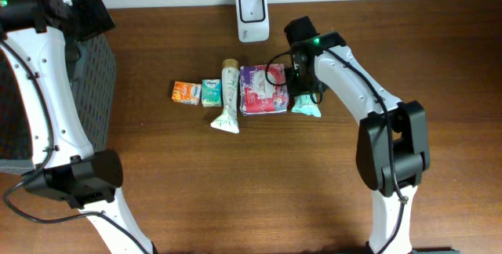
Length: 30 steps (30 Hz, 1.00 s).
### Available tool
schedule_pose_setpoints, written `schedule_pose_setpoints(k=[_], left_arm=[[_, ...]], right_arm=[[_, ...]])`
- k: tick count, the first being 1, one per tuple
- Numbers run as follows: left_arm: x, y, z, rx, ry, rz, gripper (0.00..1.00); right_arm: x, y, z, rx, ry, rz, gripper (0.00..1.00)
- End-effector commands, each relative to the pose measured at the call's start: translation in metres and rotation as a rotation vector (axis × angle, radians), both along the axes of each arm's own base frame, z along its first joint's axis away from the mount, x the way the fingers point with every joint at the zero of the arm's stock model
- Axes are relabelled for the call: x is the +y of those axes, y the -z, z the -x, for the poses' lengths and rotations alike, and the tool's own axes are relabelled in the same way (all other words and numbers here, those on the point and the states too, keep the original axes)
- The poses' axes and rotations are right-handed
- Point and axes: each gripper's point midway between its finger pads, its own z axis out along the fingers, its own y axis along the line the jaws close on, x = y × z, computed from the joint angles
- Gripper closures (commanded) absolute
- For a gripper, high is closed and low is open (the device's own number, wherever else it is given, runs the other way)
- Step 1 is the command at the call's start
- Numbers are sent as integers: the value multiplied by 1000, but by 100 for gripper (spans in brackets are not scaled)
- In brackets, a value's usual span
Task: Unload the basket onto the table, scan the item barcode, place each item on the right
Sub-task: 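Lift the green wipes pack with the right gripper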
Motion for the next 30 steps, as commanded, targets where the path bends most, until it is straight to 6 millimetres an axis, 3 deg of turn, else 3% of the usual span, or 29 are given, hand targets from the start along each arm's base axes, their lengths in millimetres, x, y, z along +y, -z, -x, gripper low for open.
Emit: schedule_pose_setpoints(k=[1, 3, 6, 9, 11, 13, 14, 16, 17, 21, 23, 28, 30], left_arm=[[-1, -4, 0, -12, -2, 7, 1], [-1, -4, 0, -12, -2, 7, 1], [-1, -4, 0, -12, -2, 7, 1], [-1, -4, 0, -12, -2, 7, 1], [-1, -4, 0, -12, -2, 7, 1], [-1, -4, 0, -12, -2, 7, 1], [-1, -4, 0, -12, -1, 7, 1], [-1, -4, 0, -12, -2, 7, 1], [-1, -4, 0, -12, -2, 7, 1], [-1, -4, 0, -12, -2, 7, 1], [-1, -4, 0, -12, -2, 7, 1], [-1, -4, 0, -12, -2, 7, 1], [-1, -4, 0, -12, -2, 7, 1]], right_arm=[[-6, 21, 2, 36, 12, 31, 69], [-9, 32, 2, 49, 16, 48, 70], [-66, 23, -2, 0, 183, 275, 69], [-102, 19, 3, 49, 255, 284, 70], [-100, 1, 0, 52, 226, 287, 69], [-76, -4, -2, 62, 85, 258, 63], [-59, -4, 2, 65, 31, 261, 53], [-46, -3, 8, 71, -5, 281, 31], [-48, -3, 11, 70, -2, 313, 29], [-65, 15, 24, 102, -7, 403, 29], [-80, 11, 20, 65, 21, 499, 29], [-86, 27, 22, 59, 28, 508, 31], [-86, 41, 20, 30, 36, 501, 41]])
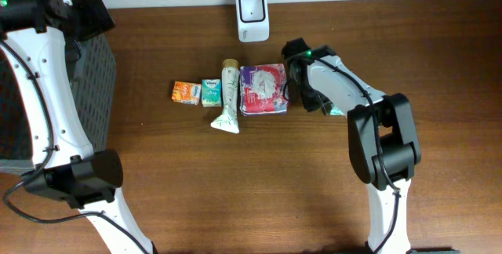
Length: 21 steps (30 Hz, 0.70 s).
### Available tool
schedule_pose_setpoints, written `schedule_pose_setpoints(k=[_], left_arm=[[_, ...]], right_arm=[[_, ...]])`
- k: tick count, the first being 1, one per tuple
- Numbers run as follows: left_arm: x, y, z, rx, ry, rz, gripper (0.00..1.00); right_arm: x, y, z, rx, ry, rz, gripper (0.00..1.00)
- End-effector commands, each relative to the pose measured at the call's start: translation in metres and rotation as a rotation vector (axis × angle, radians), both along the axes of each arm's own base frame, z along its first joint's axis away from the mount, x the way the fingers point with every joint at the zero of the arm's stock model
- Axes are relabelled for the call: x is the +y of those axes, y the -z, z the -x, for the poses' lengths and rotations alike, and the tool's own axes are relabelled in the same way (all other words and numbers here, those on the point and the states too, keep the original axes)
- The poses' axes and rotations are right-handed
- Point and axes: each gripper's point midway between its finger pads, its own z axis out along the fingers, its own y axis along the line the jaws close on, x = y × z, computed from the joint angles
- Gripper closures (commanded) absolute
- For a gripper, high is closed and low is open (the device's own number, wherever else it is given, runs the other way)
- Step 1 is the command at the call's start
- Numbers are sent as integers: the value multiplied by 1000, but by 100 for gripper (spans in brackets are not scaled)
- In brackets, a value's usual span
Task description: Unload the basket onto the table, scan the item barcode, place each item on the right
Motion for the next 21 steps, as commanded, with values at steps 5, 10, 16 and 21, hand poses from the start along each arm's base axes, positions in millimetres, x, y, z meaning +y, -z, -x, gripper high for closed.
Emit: schedule_pose_setpoints(k=[5, 10, 16, 21], left_arm=[[-1, -4, 0, -13, -2, 7, 1], [-1, -4, 0, -13, -2, 7, 1], [-1, -4, 0, -13, -2, 7, 1], [-1, -4, 0, -13, -2, 7, 1]], right_arm=[[-24, 7, -11, -73, 47, 44, 55], [-28, 13, -10, -29, 116, -117, 96], [53, -65, -37, 23, 131, -777, 96], [77, -44, -9, 169, 179, -1235, 96]])
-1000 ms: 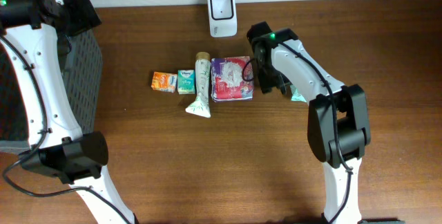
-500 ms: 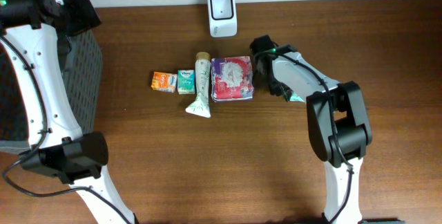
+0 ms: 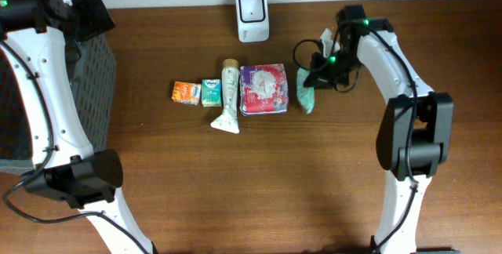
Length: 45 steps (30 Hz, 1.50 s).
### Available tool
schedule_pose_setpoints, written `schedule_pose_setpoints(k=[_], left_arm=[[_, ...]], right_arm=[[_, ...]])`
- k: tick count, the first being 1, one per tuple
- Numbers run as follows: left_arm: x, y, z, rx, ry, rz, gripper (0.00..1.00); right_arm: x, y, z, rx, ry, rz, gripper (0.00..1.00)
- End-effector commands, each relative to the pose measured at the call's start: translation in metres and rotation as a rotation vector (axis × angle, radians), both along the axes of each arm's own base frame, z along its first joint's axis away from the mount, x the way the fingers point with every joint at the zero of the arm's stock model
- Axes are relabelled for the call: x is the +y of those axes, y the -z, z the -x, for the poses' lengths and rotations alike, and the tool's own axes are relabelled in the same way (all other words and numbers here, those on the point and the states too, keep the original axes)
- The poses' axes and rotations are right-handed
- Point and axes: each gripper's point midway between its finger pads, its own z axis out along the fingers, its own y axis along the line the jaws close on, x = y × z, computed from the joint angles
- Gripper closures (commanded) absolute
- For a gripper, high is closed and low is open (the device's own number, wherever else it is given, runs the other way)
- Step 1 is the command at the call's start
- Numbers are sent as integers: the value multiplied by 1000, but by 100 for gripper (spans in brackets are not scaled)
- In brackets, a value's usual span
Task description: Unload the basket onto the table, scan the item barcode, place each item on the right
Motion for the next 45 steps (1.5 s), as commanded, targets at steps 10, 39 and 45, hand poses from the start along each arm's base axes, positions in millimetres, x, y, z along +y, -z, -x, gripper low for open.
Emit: schedule_pose_setpoints(k=[10, 39, 45], left_arm=[[-1, -4, 1, -11, -2, 7, 1], [-1, -4, 1, -11, -2, 7, 1], [-1, -4, 1, -11, -2, 7, 1]], right_arm=[[-102, 8, 16, 72, 120, 75, 29], [-140, -18, 12, -68, 316, 1212, 95], [-99, 24, 32, 6, 224, 1054, 41]])
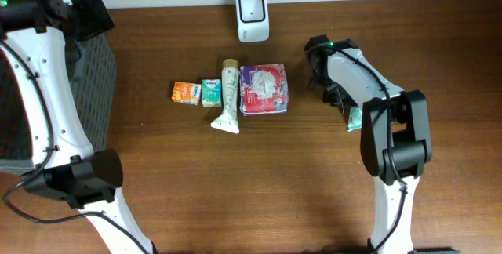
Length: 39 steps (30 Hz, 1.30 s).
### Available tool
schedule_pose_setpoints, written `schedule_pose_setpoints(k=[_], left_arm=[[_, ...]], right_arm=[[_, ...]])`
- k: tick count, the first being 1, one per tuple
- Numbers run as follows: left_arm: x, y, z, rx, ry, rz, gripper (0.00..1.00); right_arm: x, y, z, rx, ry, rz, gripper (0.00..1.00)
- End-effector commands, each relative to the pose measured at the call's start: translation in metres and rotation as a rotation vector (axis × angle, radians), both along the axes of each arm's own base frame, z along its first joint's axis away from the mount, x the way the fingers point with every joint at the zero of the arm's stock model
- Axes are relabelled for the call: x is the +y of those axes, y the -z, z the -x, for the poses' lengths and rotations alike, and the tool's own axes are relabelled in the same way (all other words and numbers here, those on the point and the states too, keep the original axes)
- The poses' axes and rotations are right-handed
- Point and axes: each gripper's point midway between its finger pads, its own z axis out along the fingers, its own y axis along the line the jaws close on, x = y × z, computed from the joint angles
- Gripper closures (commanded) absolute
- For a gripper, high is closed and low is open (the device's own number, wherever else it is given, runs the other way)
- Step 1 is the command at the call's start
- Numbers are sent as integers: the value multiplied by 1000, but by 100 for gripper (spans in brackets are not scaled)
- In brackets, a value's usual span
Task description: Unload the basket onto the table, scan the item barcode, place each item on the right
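The white barcode scanner stands at the table's far edge. My right gripper points down to the right of the item row, its fingers mostly hidden under the arm. A teal packet sticks out just below it, apparently held. My left gripper rests at the far left over the basket; its fingers cannot be made out.
A row of items lies mid-table: an orange box, a small teal box, a white tube and a floral tissue pack. A dark mesh basket stands at the left edge.
The right gripper was raised right of the scanner with the teal packet hanging by the tissue pack. Now it sits lower and further right, the packet with it. The left arm has not moved.
The teal packet first lay beside the tissue pack with the right gripper over it. Then the gripper and packet were slightly to the right. Then the packet hung from the raised gripper near the scanner. Now both are lower and to the right.
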Motion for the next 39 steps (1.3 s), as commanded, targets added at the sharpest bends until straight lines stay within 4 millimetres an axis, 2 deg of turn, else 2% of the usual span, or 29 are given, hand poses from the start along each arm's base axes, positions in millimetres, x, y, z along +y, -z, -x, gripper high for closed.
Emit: schedule_pose_setpoints(k=[1, 3, 4, 7, 9, 11, 12, 13, 14, 16, 17, 18, 20, 21, 23, 25, 27, 28, 30, 32, 33, 35, 37, 38, 39], left_arm=[[-1, -4, 0, -13, -2, 7, 1], [-1, -4, 0, -12, -2, 7, 1], [-1, -4, 0, -12, -2, 7, 1], [-1, -4, 0, -12, -2, 7, 1], [-1, -4, 0, -12, -2, 7, 1], [-1, -4, 0, -12, -2, 7, 1], [-1, -4, 0, -12, -2, 7, 1], [-1, -4, 0, -12, -2, 7, 1], [-1, -4, 0, -12, -2, 7, 1], [-1, -4, 0, -12, -2, 7, 1], [-1, -4, 0, -12, -2, 7, 1], [-1, -4, 0, -12, -2, 7, 1], [-1, -4, 0, -12, -2, 7, 1], [-1, -4, 1, -12, -2, 7, 1], [0, -4, 1, -12, -4, 7, 1], [0, -4, 1, -12, -4, 7, 1], [0, -4, 1, -12, -4, 7, 1], [0, -4, 1, -12, -4, 7, 1], [0, -4, 1, -12, -4, 7, 1], [0, -4, 1, -12, -4, 7, 1], [0, -4, 1, -12, -4, 7, 1], [0, -4, 1, -12, -4, 7, 1], [0, -4, 1, -12, -4, 7, 1], [0, -4, 1, -12, -4, 7, 1], [0, -4, 1, -12, -4, 7, 1]], right_arm=[[31, -11, -8, -17, -47, -95, 39], [60, -24, -16, -20, -106, -181, 40], [87, -28, -20, -17, -167, -268, 44], [105, -27, -18, -1, -220, -317, 44], [84, -35, -21, -4, -203, -246, 41], [53, -55, -28, -18, -109, -304, 41], [39, -62, -31, -1, -106, -429, 41], [33, -63, -31, 20, -127, -566, 40], [28, -64, -27, 34, -135, -689, 32], [-7, -66, -17, 28, -103, -877, 19], [-19, -66, -10, 18, -117, -980, 17], [-36, -61, 0, 5, -83, -1062, 17], [-58, -40, 15, 7, 3, -1087, 17], [-60, -26, 17, -14, 25, -1121, 16], [-52, -6, 25, -16, -8, -1174, 17], [-42, 4, 22, -63, -42, -1232, 26], [-38, 8, 17, -99, -55, -1255, 48], [-37, 7, 15, -111, -61, -1262, 64], [-35, 4, 11, -130, -63, -1285, 84], [-40, -3, 5, -128, -22, -1242, 96], [-47, -5, 3, -101, 22, -1150, 96], [-62, -19, -6, -16, 86, -736, 96], [-72, -32, -6, -6, 162, -345, 96], [-64, -43, -4, -17, 164, -149, 96], [-46, -49, -7, -36, 125, -69, 96]])
